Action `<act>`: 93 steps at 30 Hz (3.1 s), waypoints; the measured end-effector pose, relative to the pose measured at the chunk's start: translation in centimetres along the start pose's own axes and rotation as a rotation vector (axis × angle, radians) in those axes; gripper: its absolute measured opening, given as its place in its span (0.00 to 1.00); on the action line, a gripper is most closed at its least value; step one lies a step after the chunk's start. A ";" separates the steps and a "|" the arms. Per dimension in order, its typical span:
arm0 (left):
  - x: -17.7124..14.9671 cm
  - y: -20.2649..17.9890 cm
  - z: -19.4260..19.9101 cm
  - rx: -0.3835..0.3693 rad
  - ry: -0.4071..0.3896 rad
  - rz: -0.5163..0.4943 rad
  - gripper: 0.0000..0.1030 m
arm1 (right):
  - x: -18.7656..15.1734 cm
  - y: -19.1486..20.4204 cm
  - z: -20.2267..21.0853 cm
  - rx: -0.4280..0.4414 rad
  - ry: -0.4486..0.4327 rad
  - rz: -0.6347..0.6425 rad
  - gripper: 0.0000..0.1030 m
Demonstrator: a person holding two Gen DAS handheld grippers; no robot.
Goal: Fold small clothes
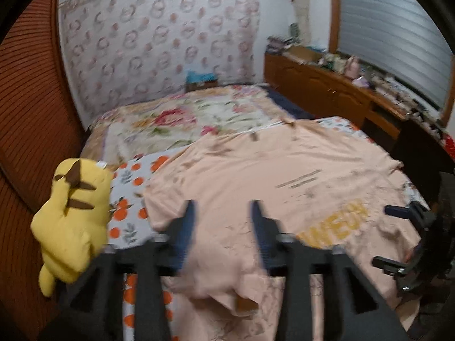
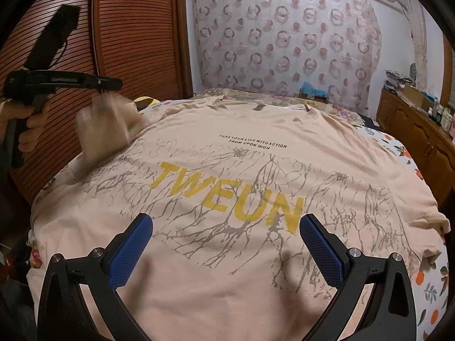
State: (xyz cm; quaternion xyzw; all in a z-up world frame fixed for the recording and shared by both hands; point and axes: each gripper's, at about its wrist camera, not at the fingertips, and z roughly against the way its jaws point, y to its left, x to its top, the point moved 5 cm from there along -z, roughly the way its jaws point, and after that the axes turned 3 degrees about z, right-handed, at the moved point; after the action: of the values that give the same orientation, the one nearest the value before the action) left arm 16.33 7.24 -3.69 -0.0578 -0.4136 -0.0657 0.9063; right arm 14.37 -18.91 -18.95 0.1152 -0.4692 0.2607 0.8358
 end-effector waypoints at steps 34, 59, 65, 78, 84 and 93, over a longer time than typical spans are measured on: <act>-12.4 7.6 -3.6 0.160 0.166 0.187 0.95 | 6.3 3.9 -2.0 0.210 -0.032 0.154 0.73; -12.4 7.5 -3.4 0.161 0.165 0.187 0.95 | 8.9 13.7 -19.4 0.377 0.234 0.433 0.19; -12.4 7.5 -3.4 0.162 0.164 0.186 0.95 | 9.5 12.6 -17.4 0.412 0.159 0.338 0.04; -12.5 7.5 -3.4 0.159 0.163 0.186 0.96 | 9.6 2.9 -16.4 0.152 0.113 0.049 0.14; -12.5 7.5 -3.4 0.159 0.163 0.186 0.95 | 9.8 6.6 -16.5 0.231 0.072 0.107 0.41; -12.4 7.4 -3.3 0.160 0.163 0.185 0.96 | 8.3 11.7 -20.1 0.283 0.160 0.273 0.22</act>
State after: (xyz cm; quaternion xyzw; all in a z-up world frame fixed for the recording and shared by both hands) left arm 11.97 14.85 -15.63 -0.0180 -0.3355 0.0469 0.9407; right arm 26.14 2.41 -23.27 0.1461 -0.3715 0.4431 0.8027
